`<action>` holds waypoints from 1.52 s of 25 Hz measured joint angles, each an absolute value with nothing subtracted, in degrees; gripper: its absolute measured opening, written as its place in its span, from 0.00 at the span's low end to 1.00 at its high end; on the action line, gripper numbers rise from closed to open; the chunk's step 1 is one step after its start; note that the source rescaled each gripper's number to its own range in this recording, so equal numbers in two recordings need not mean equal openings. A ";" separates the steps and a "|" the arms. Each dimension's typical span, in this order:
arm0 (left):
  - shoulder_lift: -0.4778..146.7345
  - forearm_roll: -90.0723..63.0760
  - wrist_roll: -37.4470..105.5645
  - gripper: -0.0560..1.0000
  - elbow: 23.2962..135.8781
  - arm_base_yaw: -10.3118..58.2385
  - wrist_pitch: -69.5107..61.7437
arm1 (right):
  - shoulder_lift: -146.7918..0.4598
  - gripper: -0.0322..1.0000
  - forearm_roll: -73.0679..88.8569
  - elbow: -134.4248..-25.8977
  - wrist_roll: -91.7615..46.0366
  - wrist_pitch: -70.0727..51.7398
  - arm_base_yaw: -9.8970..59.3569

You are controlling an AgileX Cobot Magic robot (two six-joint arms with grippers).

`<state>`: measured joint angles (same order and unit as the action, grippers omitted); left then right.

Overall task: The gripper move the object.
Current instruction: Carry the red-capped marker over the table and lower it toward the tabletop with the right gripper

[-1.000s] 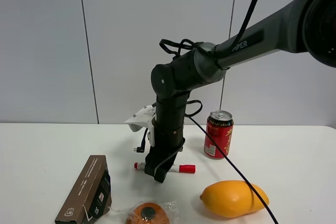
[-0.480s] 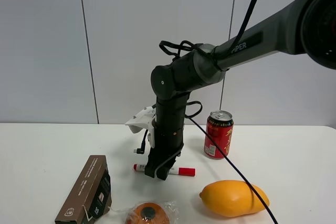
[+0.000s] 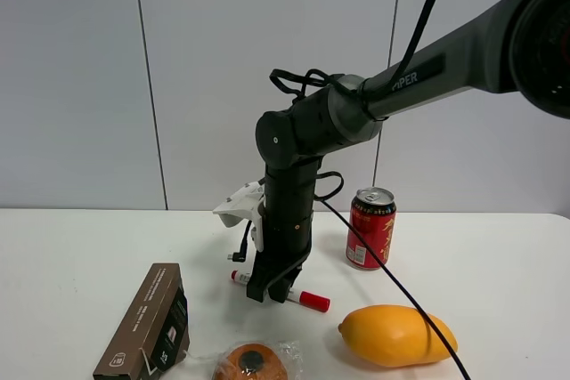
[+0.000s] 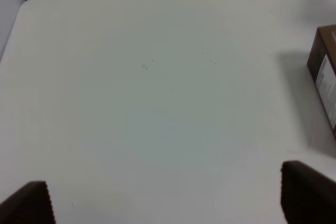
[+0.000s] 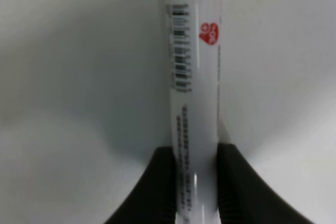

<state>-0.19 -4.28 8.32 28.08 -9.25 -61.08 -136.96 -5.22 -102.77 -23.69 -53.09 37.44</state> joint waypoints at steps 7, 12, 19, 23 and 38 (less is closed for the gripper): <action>-0.19 -4.28 8.32 1.00 28.08 -9.25 -61.08 | -134.80 0.03 -4.33 -102.77 -23.69 -53.40 37.94; -0.19 -4.34 8.32 1.00 28.08 -9.25 -61.08 | -131.10 0.03 -3.10 -102.82 -23.66 -54.02 38.85; -0.19 -4.34 8.32 1.00 28.08 -9.25 -61.08 | -126.22 0.03 -0.34 -102.82 -23.62 -54.99 40.85; -0.19 -4.34 8.32 1.00 28.08 -9.25 -61.08 | -122.76 0.03 3.99 -102.82 -23.62 -54.88 41.74; -0.19 -4.34 8.32 1.00 28.08 -9.25 -61.08 | -120.65 0.03 12.51 -122.78 -19.67 -53.25 52.63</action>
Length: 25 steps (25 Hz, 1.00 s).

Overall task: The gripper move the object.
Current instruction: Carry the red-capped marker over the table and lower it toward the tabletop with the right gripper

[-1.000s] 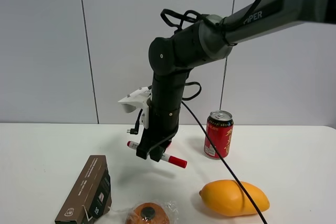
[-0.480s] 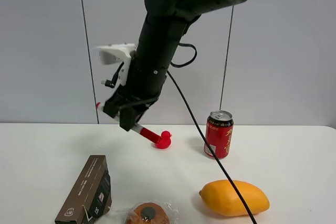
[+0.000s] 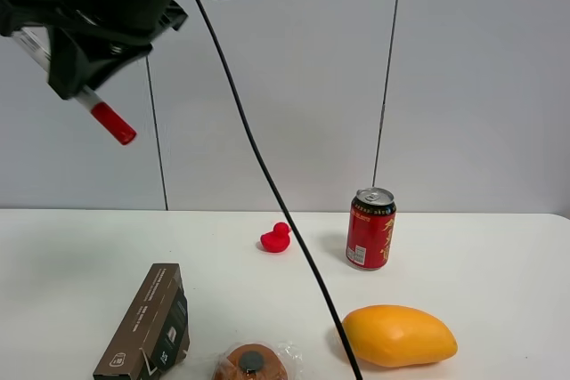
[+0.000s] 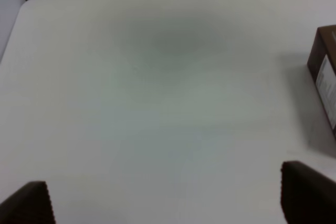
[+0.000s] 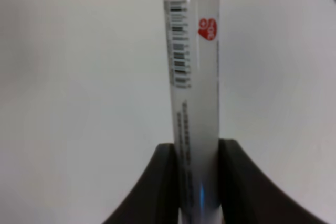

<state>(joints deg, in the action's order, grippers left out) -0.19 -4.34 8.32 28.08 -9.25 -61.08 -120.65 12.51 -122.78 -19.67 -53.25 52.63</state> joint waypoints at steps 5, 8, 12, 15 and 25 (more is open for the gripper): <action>-0.19 -4.34 8.32 1.00 28.08 -9.25 -61.08 | -122.85 0.03 9.54 -123.04 -12.52 -47.99 54.25; -0.19 -4.34 8.32 1.00 28.08 -9.25 -61.08 | -123.32 0.03 8.09 -123.04 -6.94 -44.48 54.82; -0.19 -4.34 8.32 1.00 28.08 -9.25 -61.08 | -123.32 0.03 5.78 -123.04 0.00 -42.87 55.84; -0.19 -4.34 8.32 1.00 28.08 -9.25 -61.08 | -123.39 0.03 5.26 -123.04 4.89 -42.87 56.74; -0.19 -4.34 8.32 1.00 28.08 -9.25 -61.08 | -129.35 0.03 5.21 -123.10 20.20 -42.94 57.34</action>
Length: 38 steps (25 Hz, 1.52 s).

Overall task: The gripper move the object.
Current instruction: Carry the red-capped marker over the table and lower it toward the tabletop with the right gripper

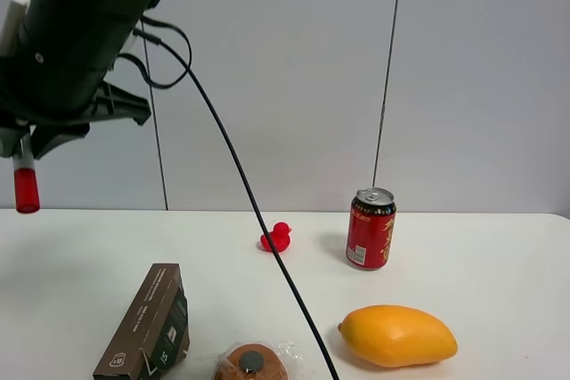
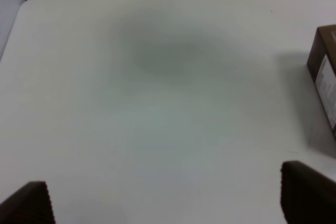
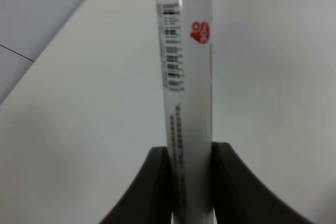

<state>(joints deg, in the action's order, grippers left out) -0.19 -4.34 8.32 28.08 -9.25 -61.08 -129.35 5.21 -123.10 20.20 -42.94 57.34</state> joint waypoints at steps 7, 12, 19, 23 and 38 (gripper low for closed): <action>-0.19 -4.34 8.32 1.00 28.08 -9.25 -61.08 | -135.50 0.03 5.21 -123.10 28.81 -44.10 57.34; -0.19 -4.34 8.32 1.00 28.08 -9.25 -61.08 | -135.96 0.03 5.21 -123.10 34.84 -45.70 57.34; -0.19 -4.34 8.32 1.00 28.08 -9.25 -61.08 | -138.53 0.03 5.03 -123.14 48.04 -46.26 57.34; -0.19 -4.28 8.32 1.00 28.08 -9.25 -61.08 | -140.19 0.03 4.51 -123.14 49.74 -46.26 57.34; -0.19 -4.28 8.32 1.00 28.08 -9.25 -61.08 | -145.10 0.03 3.36 -123.14 50.30 -42.74 57.34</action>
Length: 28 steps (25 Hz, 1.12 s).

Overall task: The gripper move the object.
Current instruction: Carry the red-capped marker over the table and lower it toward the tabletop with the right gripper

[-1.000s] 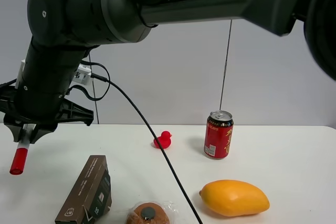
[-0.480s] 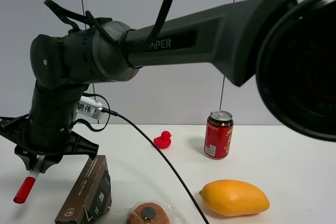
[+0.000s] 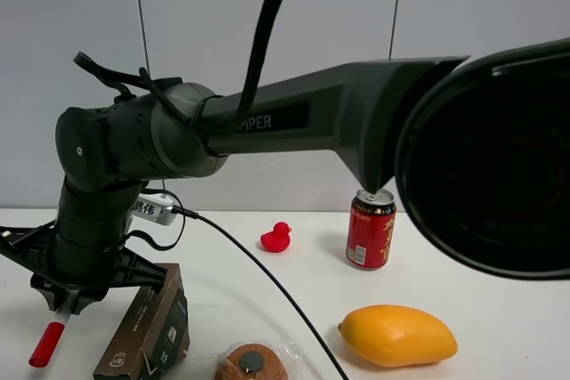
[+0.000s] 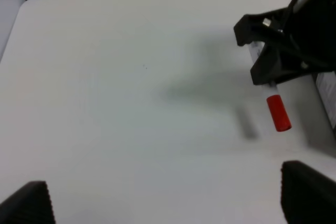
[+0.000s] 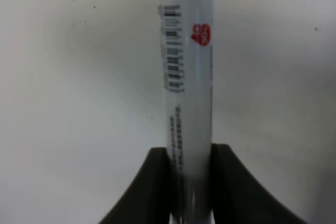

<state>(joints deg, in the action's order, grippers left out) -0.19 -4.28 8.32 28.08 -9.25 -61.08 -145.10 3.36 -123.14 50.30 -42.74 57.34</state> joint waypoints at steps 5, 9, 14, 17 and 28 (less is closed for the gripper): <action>-0.19 -4.28 8.32 1.00 28.08 -9.19 -61.08 | -145.55 0.03 1.94 -123.14 50.30 -42.20 57.34; -0.19 -4.28 8.32 1.00 28.08 -9.19 -61.08 | -145.62 0.03 1.37 -123.14 50.25 -42.16 57.34; -0.19 -4.28 8.32 1.00 28.08 -9.19 -61.08 | -145.62 0.03 1.18 -123.14 50.32 -42.14 57.18; -0.19 -4.34 8.32 1.00 28.08 -9.19 -61.08 | -145.77 0.03 1.34 -123.14 50.49 -42.19 57.18; -0.19 -4.34 8.32 1.00 28.08 -9.19 -61.08 | -146.68 0.03 1.86 -123.14 50.27 -41.97 57.18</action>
